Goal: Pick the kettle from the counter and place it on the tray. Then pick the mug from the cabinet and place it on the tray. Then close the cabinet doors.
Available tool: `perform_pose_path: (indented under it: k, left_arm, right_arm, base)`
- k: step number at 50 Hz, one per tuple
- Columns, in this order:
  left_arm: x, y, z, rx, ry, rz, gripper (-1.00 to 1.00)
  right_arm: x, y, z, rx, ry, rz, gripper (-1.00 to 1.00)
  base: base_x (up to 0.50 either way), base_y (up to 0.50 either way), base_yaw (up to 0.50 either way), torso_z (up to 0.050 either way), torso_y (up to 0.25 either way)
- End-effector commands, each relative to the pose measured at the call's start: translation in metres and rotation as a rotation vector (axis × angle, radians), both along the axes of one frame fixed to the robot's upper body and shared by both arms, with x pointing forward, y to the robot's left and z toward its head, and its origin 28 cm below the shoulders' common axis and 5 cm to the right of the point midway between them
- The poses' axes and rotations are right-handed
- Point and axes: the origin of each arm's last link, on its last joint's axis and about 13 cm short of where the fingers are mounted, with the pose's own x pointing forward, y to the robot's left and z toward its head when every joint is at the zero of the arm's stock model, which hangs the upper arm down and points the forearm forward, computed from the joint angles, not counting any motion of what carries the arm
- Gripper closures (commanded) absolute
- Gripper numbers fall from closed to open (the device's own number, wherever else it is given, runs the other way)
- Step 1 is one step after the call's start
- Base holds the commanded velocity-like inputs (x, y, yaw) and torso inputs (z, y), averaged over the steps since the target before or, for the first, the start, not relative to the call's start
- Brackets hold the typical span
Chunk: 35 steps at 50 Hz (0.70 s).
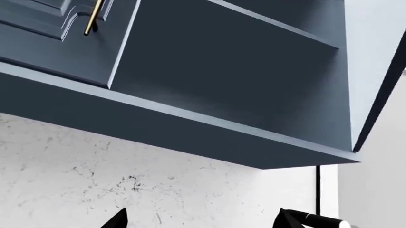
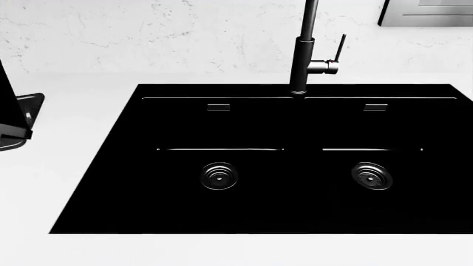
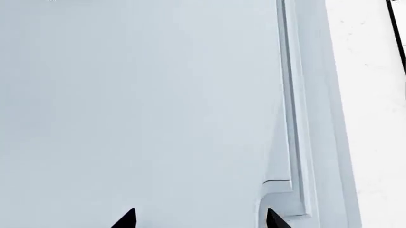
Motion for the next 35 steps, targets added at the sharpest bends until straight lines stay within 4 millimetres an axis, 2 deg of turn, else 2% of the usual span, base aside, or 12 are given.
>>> perform_pose_path:
  k: [1, 10, 35]
  left_arm:
    - [0.0, 0.003, -0.001, -0.005, 0.0, 0.001, -1.0]
    - [0.0, 0.006, -0.002, -0.009, 0.002, 0.013, -1.0]
    - [0.003, 0.011, -0.007, -0.03, 0.014, 0.029, -1.0]
  right_arm:
    - [0.048, 0.041, -0.039, -0.158, 0.217, 0.119, -1.0]
    - [0.062, 0.056, -0.057, -0.244, 0.253, 0.078, -1.0]
    - [0.109, 0.078, -0.107, -0.555, 0.281, -0.326, -1.0]
  base:
    - [0.01, 0.0, 0.0, 0.0, 0.0]
    - [0.0, 0.0, 0.0, 0.0, 0.0]
    - [0.0, 0.0, 0.0, 0.0, 0.0]
